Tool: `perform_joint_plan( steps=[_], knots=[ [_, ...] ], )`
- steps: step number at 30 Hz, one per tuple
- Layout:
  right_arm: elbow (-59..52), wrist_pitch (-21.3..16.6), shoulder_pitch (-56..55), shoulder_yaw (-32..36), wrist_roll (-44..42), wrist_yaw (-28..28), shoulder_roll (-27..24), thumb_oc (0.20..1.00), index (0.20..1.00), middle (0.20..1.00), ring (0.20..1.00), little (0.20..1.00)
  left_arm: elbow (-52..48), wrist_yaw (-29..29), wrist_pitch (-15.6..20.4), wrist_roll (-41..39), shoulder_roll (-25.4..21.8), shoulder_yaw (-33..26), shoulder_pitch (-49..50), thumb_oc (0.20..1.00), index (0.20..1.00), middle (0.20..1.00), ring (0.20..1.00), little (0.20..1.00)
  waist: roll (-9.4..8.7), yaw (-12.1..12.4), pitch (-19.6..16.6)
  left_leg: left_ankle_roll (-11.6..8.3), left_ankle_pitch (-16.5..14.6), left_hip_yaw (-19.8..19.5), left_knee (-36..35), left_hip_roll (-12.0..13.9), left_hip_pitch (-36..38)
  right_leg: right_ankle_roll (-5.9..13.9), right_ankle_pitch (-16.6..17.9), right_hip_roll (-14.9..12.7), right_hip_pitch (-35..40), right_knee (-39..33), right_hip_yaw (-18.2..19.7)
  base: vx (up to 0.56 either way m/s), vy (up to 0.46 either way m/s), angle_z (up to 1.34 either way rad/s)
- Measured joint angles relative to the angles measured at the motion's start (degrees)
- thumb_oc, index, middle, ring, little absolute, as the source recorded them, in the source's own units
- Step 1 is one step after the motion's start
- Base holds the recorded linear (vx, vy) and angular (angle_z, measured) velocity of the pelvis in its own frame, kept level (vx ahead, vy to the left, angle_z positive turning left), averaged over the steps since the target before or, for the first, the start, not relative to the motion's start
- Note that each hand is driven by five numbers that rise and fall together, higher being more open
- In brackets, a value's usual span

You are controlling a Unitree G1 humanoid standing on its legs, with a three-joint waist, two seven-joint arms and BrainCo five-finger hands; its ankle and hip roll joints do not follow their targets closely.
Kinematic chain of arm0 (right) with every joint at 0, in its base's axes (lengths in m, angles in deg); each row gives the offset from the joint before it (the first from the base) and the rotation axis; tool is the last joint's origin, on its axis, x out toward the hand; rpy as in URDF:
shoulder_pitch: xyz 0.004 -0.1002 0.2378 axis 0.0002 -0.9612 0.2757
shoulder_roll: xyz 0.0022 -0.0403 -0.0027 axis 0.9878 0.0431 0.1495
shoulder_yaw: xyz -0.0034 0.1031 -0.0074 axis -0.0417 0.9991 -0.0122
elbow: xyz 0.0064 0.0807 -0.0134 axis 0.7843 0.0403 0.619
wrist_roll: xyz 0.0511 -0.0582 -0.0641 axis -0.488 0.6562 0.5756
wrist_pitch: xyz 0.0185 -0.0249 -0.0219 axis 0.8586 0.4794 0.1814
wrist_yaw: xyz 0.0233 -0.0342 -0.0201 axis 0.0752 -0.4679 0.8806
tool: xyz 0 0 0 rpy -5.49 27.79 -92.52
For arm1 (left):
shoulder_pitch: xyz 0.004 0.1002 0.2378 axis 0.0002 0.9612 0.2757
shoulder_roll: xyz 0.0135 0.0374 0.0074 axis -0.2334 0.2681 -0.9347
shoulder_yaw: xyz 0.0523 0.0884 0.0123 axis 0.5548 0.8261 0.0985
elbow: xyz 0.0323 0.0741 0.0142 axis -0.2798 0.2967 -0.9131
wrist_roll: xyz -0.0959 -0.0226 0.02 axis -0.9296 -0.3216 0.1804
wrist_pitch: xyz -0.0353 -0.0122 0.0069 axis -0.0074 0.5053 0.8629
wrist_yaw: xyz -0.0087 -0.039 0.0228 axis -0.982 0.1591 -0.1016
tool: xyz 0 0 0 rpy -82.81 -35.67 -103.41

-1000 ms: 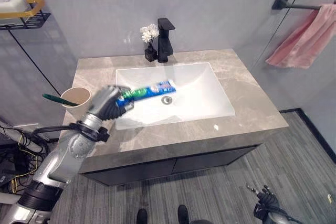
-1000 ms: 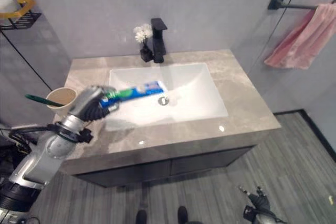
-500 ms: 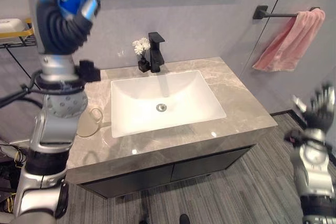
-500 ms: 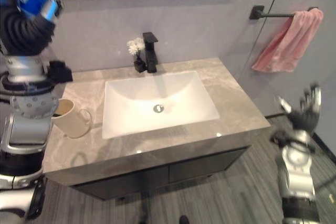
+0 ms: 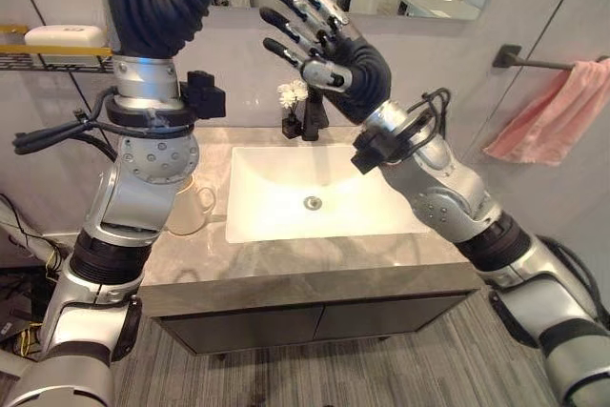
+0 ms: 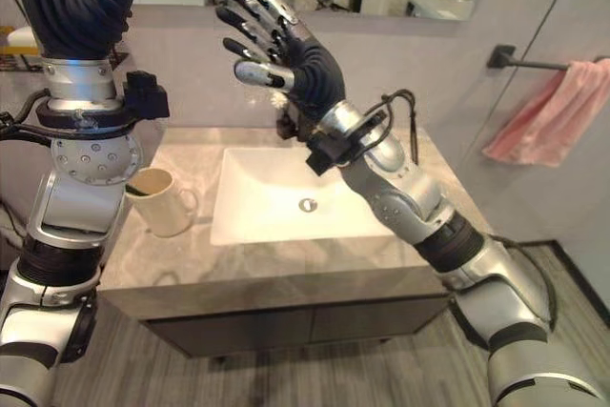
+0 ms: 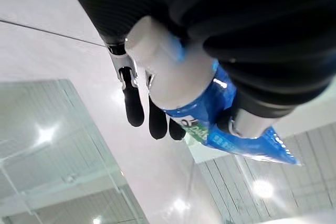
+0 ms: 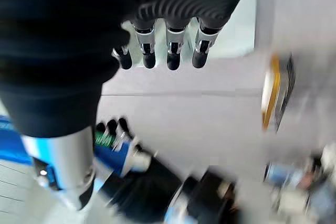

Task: Put brush and paste in cup on sink, flatten towel.

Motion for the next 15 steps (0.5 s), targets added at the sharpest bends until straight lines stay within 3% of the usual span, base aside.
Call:
perform_joint_plan(
  steps=[8, 15],
  knots=[
    [0.41, -0.51, -0.02, 0.59, -4.11, -0.5, 3.58, 1.0, 1.0, 1.0, 1.0, 1.0, -0.05, 0.0, -0.51, -0.81, 0.21, 0.03, 4.03, 0.2, 0.2, 0.2, 0.2, 0.2, -0.33, 0.58, 0.14, 0.04, -0.04, -0.67, -0.01, -0.23, -0.49, 0.32, -0.52, -0.28, -0.04, -0.15, -1.1, 0.0, 0.025, 0.07],
    [2.39, -3.44, 0.6, 3.28, -5.13, -3.07, 7.14, 1.0, 1.0, 1.0, 1.0, 1.0, -1.27, 0.88, -0.52, -4.31, 1.38, 0.01, 10.99, 0.2, 0.2, 0.2, 0.2, 0.2, -1.11, 1.03, 0.87, -0.03, 0.02, -1.73, 0.0, -0.27, -1.01, 0.21, -0.69, -0.26, -0.23, -0.01, -2.03, 0.0, 0.021, 0.05]
  ],
)
